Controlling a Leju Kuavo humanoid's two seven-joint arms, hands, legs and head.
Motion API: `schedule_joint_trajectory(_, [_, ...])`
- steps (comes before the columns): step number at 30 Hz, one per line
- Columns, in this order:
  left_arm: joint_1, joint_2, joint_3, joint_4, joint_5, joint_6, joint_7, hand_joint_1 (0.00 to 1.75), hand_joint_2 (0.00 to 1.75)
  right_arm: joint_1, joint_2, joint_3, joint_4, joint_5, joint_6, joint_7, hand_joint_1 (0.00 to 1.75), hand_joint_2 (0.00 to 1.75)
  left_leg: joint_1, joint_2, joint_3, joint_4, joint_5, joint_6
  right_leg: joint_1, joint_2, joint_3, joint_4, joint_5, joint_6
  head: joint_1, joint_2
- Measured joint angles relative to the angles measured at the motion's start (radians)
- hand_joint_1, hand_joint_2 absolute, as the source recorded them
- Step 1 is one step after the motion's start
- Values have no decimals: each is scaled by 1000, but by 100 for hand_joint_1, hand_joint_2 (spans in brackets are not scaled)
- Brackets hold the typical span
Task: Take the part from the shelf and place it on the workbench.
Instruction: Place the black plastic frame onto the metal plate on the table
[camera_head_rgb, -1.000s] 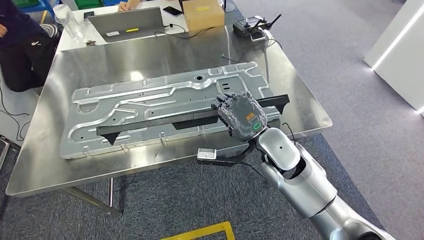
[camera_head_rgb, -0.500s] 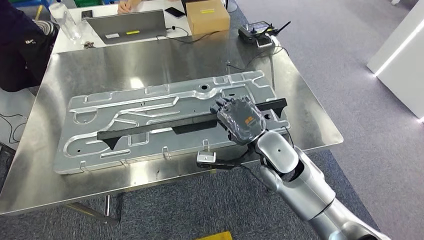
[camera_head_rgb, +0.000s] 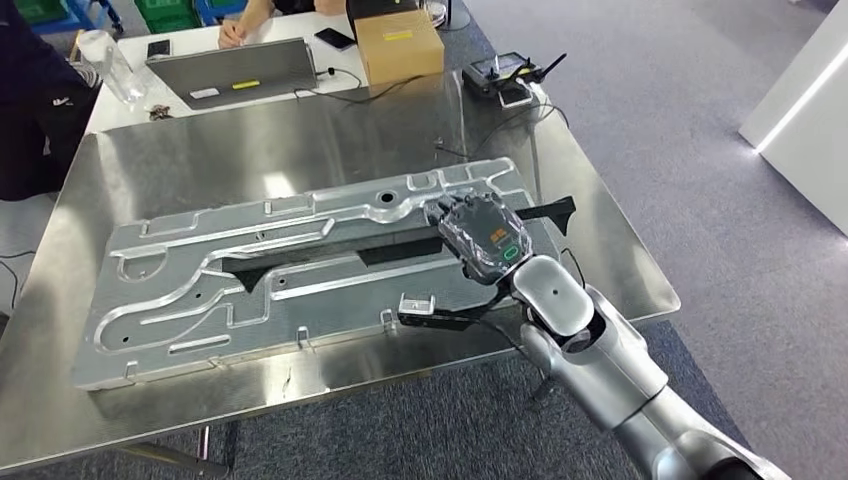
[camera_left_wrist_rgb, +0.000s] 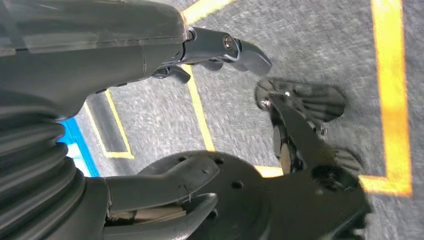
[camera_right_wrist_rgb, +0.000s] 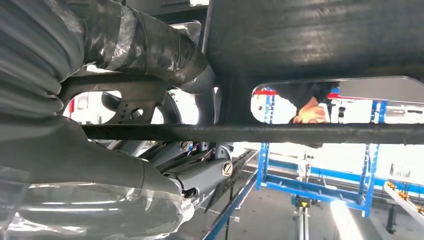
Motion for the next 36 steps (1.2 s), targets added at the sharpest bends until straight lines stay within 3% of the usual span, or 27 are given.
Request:
schedule_joint_trajectory(2, [-1,0,0,0,0,0,0,0,175,-6,6,0,24,0,0,1,175,175,1,0,-82,116,-50,-8,2,0,12,-1,-11,-5,0,0])
schedule_joint_trajectory(3, [-1,0,0,0,0,1,0,0,175,-6,8,0,33,0,0,1,175,175,1,0,-111,144,-57,-9,3,1,18,-1,-17,-5,0,0])
schedule_joint_trajectory(4, [0,0,0,0,0,1,0,0,175,-6,10,0,41,0,0,2,175,175,1,0,-125,138,-43,-8,3,2,26,0,-24,-5,0,0])
schedule_joint_trajectory(7, [3,0,0,0,-2,2,0,0,175,-8,15,0,60,0,0,3,175,175,-1,0,-88,-32,95,2,4,4,55,2,-47,1,0,0])
schedule_joint_trajectory(9, [2,0,0,0,-3,2,0,0,175,-13,19,0,76,0,0,4,175,175,-8,1,-66,-120,138,13,6,4,60,2,-57,10,0,0])
schedule_joint_trajectory(12, [1,-1,0,0,-2,2,-1,0,175,-16,23,0,96,-1,-2,4,175,175,-9,-1,-58,-139,137,26,9,5,62,0,-68,28,0,0])
schedule_joint_trajectory(13, [2,-3,1,0,0,2,-4,0,175,-17,23,0,102,-1,-2,4,175,175,-7,-1,-54,-142,137,26,10,5,66,0,-69,29,0,0])
schedule_joint_trajectory(17, [-3,-8,6,0,17,-2,-25,0,175,-25,26,0,119,-3,-4,0,175,175,-10,-5,-44,-144,130,23,10,3,79,-5,-69,18,2,0])
schedule_joint_trajectory(24, [-5,-11,21,0,31,-7,-25,0,175,-24,27,0,132,-6,-4,-4,175,175,-14,-2,-44,-140,121,32,8,0,87,-20,-77,21,1,0])
schedule_joint_trajectory(28, [-5,-13,24,0,31,-6,-24,0,175,-24,27,0,133,-7,-5,-5,0,0,-14,-2,-44,-139,121,33,8,-1,88,-21,-76,23,1,0])
schedule_joint_trajectory(31, [-5,-13,25,0,27,-3,-22,0,175,-22,27,-1,135,-9,-6,-5,0,0,-14,-2,-43,-139,122,33,9,-1,88,-21,-76,27,1,0])
schedule_joint_trajectory(35, [-5,-13,25,0,28,1,-17,0,0,-18,27,-1,137,-14,-7,-8,0,0,-13,-2,-42,-139,122,33,9,-1,89,-20,-76,30,1,0])
schedule_joint_trajectory(36, [-5,-13,25,0,30,0,-17,0,0,-17,27,-1,137,-14,-8,-9,0,0,-13,-2,-42,-139,122,33,9,-1,89,-20,-76,30,1,0])
